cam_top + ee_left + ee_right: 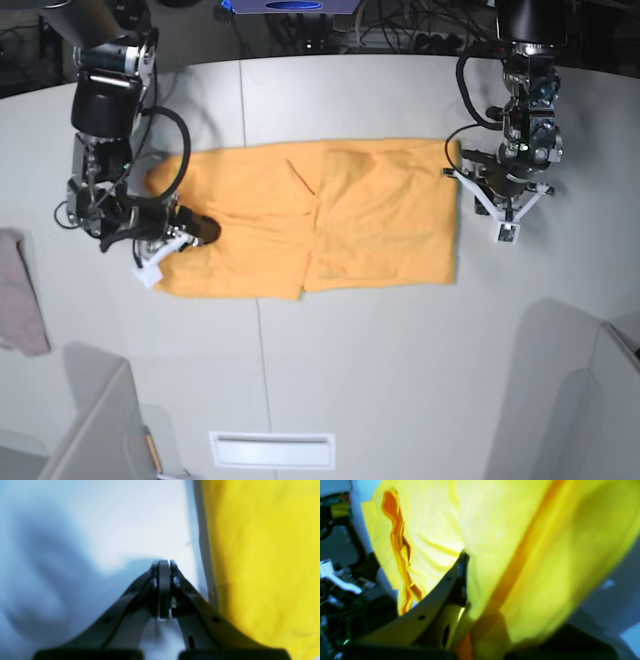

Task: Fold the T-shirt properly
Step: 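Lower both grippers and grasp the edges of the folded shirt, then lift the shirt end with the right gripper and fold it over toward the left gripper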

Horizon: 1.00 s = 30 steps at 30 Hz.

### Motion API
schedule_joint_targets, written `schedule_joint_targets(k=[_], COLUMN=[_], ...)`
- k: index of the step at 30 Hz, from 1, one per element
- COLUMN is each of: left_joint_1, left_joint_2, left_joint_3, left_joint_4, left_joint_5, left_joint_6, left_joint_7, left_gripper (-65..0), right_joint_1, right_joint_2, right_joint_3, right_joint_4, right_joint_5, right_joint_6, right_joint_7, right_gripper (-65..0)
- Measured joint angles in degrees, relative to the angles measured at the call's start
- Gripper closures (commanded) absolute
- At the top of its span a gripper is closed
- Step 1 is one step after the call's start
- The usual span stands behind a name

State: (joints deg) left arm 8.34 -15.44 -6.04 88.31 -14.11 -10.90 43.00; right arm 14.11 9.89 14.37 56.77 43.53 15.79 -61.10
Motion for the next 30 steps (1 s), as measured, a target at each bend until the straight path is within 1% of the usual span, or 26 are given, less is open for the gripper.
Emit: schedule_joint_targets(k=[2,5,7,8,11,13,15,17,20,22,24,26,30], left_joint_1=[-1.16,-1.97,-2.71,-3.45,-5.49,-6.75,-8.35,-9.46,-9.73,-9.79,-9.81,-9.79,-9.6], left_joint_2=[-0.07,0.24,1.6,2.32,4.63,4.79,4.61,4.59,4.63,4.66,4.63,4.66,4.66], left_joint_3=[2.25,4.17,4.42,4.74,6.23,8.26,10.73,12.98,14.03,14.29,14.29,14.32,14.36], left_joint_4=[-0.68,-0.94,-1.14,-1.36,-2.73,-3.91,-5.2,-6.03,-6.05,-6.05,-6.05,-5.92,-5.92], left_joint_5=[0.15,0.22,0.87,0.83,0.48,0.2,0.17,0.35,0.37,0.33,0.11,0.13,-0.02], left_joint_6=[0.17,0.26,0.57,0.59,0.35,0.15,0.15,0.26,0.39,0.37,0.35,0.35,0.37], left_joint_7=[-0.13,-0.31,-0.11,-0.04,0.31,0.07,-0.13,-0.15,-0.42,-0.37,-0.39,-0.35,-0.39], left_gripper=[0.0,0.0,0.0,0.0,0.0,0.0,0.0,0.0,0.0,0.0,0.0,0.0,0.0], right_joint_1=[-0.02,-0.98,-1.29,-1.31,-2.29,-3.39,-3.69,-3.69,-3.82,-4.09,-4.46,-4.55,-4.52], right_joint_2=[-0.55,-1.31,-1.77,-2.58,-4.39,-5.75,-6.64,-7.13,-6.62,-7.1,-8.2,-10.03,-13.66], right_joint_3=[-0.04,-0.13,-0.13,-0.13,-0.13,-0.11,-0.15,-0.15,-5.46,-9.29,-12.37,-14.08,-14.45], right_joint_4=[3.54,8.98,11.93,13.44,17.84,20.96,22.91,25.11,29.2,31.58,33.33,34.1,34.69], right_joint_5=[-5.9,-13.2,-17.86,-21.29,-27.3,-30.99,-33.33,-34.05,-36.24,-37.35,-40.26,-42.64,-46.4], right_joint_6=[-1.51,-2.62,-3.02,-3.21,-3.63,-3.98,-4.24,-4.24,-4.33,-4.33,-4.26,-4.24,-4.24], right_joint_7=[1.64,1.55,-0.07,-1.27,-2.67,-4.55,-5.35,-6.47,-6.93,-6.69,-6.86,-7.21,-7.5], right_gripper=[0.0,0.0,0.0,0.0,0.0,0.0,0.0,0.0,0.0,0.0,0.0,0.0,0.0])
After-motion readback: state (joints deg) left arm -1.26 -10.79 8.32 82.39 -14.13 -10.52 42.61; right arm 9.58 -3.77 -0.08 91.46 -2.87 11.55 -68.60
